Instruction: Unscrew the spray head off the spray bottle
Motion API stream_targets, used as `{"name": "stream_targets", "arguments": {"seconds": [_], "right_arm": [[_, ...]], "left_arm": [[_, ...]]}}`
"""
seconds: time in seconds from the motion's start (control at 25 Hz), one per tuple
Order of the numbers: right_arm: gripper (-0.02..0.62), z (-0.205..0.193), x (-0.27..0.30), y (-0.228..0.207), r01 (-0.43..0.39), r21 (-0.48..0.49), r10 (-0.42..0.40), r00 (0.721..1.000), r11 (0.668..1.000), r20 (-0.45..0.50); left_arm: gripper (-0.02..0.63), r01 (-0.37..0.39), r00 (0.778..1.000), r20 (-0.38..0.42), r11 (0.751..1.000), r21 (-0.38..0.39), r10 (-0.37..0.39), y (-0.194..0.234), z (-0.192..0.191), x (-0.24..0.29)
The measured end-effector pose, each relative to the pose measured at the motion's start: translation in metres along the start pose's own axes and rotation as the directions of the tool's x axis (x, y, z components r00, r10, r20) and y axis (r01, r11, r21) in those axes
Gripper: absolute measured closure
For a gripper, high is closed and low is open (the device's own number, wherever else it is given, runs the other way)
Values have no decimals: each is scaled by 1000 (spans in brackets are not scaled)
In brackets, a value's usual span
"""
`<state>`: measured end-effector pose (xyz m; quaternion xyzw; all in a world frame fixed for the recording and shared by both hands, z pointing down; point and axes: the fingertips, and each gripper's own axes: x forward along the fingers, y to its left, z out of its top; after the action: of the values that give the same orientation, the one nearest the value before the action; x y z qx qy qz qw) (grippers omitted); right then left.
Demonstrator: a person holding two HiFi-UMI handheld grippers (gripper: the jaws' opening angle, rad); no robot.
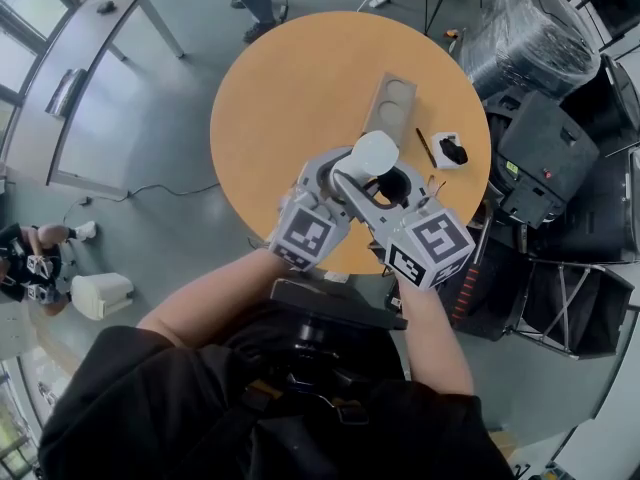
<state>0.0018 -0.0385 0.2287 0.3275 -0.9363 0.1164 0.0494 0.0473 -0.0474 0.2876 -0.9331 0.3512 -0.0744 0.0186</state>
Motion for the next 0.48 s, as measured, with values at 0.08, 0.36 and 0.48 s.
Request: {"name": "stream_targets", "arguments": {"seconds": [0.08, 0.36, 0.48], "right_arm": [[362, 1, -3, 4, -45, -7, 45, 999, 999, 9], [379, 2, -14, 17, -171, -47, 170, 985, 984, -18], [379, 2, -20, 22, -267, -83, 263, 963, 960, -56]], "left_arm": [[316, 38, 999, 16, 999, 28, -39, -3, 3, -2], [318, 197, 980, 27, 980, -7, -197, -23, 7, -8], [318, 349, 937, 25, 937, -30, -349, -36, 5, -11]]}}
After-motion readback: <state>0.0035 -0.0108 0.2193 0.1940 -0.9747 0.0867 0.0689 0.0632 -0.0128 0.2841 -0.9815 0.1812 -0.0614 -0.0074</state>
